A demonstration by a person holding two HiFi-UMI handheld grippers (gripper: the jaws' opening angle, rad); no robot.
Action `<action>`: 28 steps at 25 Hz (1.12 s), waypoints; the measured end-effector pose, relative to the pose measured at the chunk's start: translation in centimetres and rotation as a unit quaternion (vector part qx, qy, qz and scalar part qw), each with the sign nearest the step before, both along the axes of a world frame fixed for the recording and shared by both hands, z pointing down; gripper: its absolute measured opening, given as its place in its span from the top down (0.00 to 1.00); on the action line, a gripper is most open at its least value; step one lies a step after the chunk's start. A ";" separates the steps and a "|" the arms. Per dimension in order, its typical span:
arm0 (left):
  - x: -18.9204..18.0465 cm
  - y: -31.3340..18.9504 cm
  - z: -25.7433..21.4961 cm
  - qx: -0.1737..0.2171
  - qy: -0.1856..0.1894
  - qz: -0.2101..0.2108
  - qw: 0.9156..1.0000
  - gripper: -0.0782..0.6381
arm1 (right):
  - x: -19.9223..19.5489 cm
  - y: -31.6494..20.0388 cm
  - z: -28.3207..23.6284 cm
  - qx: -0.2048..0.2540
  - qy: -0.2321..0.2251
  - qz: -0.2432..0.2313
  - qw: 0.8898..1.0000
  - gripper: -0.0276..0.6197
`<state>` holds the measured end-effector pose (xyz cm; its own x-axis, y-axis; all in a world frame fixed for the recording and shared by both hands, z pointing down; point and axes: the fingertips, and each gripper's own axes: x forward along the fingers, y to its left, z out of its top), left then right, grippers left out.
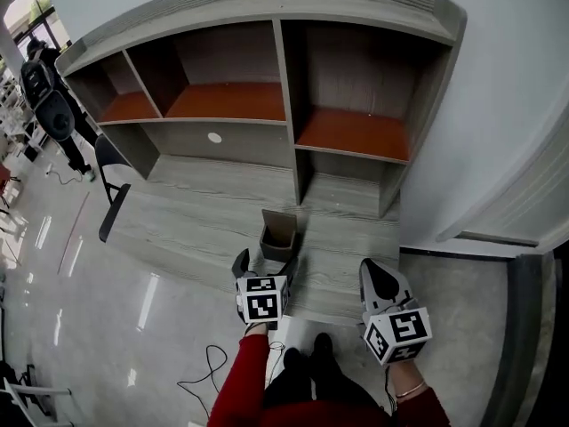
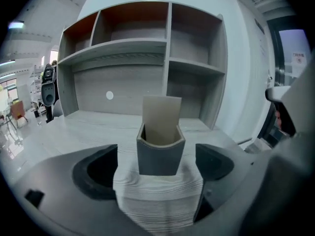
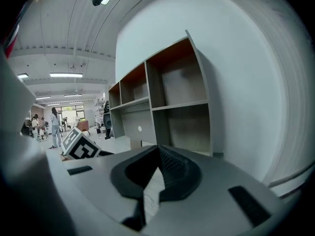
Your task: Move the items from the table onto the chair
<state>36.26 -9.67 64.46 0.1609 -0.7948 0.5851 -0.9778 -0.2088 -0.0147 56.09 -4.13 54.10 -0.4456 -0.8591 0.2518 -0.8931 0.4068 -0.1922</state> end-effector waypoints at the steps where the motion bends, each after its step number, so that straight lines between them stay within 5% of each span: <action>1: -0.2 -0.3 0.6 -0.006 -0.002 -0.004 1.000 0.20 | -0.3 -0.8 0.2 -0.006 0.000 -0.002 1.000 0.95; 16: 1.4 -3.8 6.0 -0.031 -0.036 0.019 0.999 0.18 | -0.3 -4.3 3.0 -0.060 0.001 0.031 0.998 0.95; 28: 0.4 -3.2 4.2 -0.018 -0.030 0.009 0.999 0.26 | -0.7 -4.5 3.5 -0.068 -0.001 0.016 0.998 0.95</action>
<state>36.62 -12.84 68.68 0.1382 -0.7706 0.6222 -0.9717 -0.2270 -0.0654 55.40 -8.60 57.55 -0.4193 -0.8308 0.3659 -0.9046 0.3484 -0.2456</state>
